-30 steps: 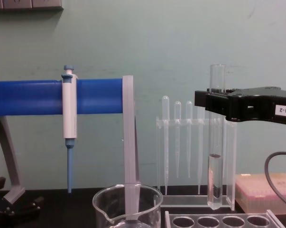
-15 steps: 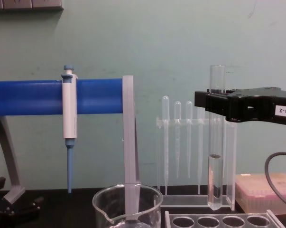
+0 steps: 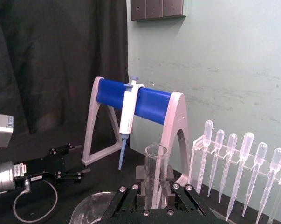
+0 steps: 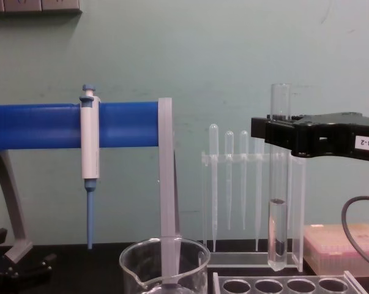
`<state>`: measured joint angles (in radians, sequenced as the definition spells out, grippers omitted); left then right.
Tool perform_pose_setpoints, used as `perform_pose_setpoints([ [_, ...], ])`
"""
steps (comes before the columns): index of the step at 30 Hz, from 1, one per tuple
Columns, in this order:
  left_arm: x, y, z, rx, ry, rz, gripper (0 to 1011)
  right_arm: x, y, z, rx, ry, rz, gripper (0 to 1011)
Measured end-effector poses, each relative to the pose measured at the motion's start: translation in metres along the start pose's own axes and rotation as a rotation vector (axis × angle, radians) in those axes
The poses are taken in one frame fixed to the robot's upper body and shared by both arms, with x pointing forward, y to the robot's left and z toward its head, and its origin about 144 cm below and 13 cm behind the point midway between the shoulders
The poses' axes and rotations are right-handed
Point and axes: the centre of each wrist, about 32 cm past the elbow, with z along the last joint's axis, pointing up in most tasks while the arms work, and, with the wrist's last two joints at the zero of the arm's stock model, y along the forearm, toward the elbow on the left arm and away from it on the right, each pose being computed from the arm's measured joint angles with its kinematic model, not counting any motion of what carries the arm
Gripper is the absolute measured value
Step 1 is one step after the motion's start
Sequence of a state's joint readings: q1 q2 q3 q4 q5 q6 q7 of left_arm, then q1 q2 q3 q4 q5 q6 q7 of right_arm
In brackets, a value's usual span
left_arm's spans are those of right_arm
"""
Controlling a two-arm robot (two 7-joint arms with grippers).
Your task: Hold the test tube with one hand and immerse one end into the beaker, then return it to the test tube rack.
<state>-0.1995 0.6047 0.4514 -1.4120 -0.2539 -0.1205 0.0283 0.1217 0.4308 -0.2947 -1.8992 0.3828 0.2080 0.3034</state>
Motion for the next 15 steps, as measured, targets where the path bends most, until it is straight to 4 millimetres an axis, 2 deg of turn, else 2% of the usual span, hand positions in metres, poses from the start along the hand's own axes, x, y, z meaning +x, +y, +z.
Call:
perform_pose_setpoints([
  [15, 0.0, 0.0, 0.0, 0.0, 0.0, 0.0, 1000, 0.0, 0.0, 0.0, 0.0, 0.0, 0.0, 228],
])
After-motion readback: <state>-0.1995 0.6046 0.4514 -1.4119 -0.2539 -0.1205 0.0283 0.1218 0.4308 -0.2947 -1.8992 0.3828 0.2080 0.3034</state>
